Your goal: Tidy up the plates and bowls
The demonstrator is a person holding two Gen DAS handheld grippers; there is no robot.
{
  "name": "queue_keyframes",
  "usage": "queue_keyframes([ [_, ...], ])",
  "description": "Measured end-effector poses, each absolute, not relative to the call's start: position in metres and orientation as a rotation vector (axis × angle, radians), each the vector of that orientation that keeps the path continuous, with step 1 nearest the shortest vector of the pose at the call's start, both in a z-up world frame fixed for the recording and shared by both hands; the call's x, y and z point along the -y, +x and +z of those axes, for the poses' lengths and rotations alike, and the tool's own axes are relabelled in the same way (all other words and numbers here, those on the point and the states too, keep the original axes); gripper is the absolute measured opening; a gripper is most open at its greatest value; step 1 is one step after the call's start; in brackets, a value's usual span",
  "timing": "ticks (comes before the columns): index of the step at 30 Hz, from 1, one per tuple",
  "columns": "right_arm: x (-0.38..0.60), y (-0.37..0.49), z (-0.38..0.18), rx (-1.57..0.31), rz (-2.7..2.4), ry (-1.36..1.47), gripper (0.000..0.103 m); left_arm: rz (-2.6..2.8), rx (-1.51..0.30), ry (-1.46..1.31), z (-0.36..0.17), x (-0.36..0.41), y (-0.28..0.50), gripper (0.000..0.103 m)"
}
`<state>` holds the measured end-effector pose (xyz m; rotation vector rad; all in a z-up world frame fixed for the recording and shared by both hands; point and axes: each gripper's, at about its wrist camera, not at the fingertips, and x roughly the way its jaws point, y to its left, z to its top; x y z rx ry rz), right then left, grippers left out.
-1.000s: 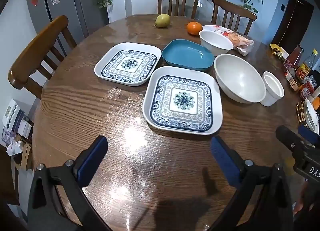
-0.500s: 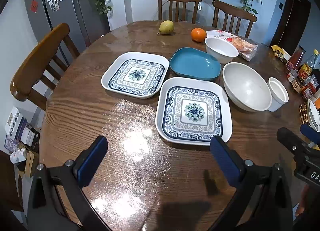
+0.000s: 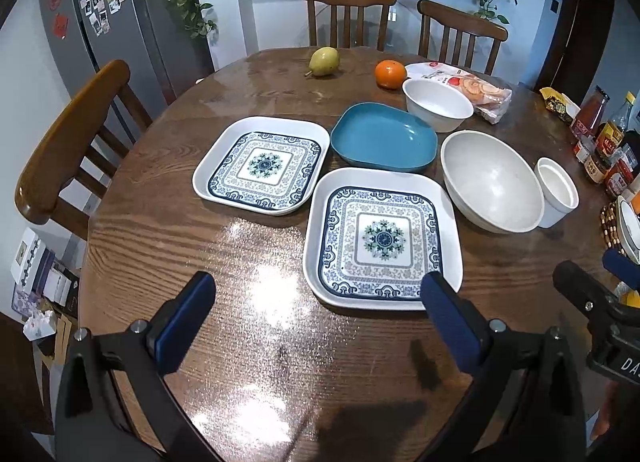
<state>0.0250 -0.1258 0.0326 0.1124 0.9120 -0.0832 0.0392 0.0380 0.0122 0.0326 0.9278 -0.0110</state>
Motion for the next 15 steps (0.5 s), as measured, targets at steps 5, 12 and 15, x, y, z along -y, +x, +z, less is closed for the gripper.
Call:
queue_keyframes([
  [5, 0.126, 0.030, 0.032, -0.914, -0.086, 0.117, 0.103, -0.015, -0.928, 0.040, 0.012, -0.035, 0.045, 0.102],
  [12, 0.126, 0.035, 0.032, -0.922, -0.087, 0.121, 0.103, -0.016, -0.941, 0.042, 0.010, -0.034, 0.053, 0.102],
  [15, 0.126, 0.038, 0.031, -0.923, -0.087, 0.121, 0.103, -0.017, -0.941, 0.043, 0.009, -0.034, 0.056, 0.102],
])
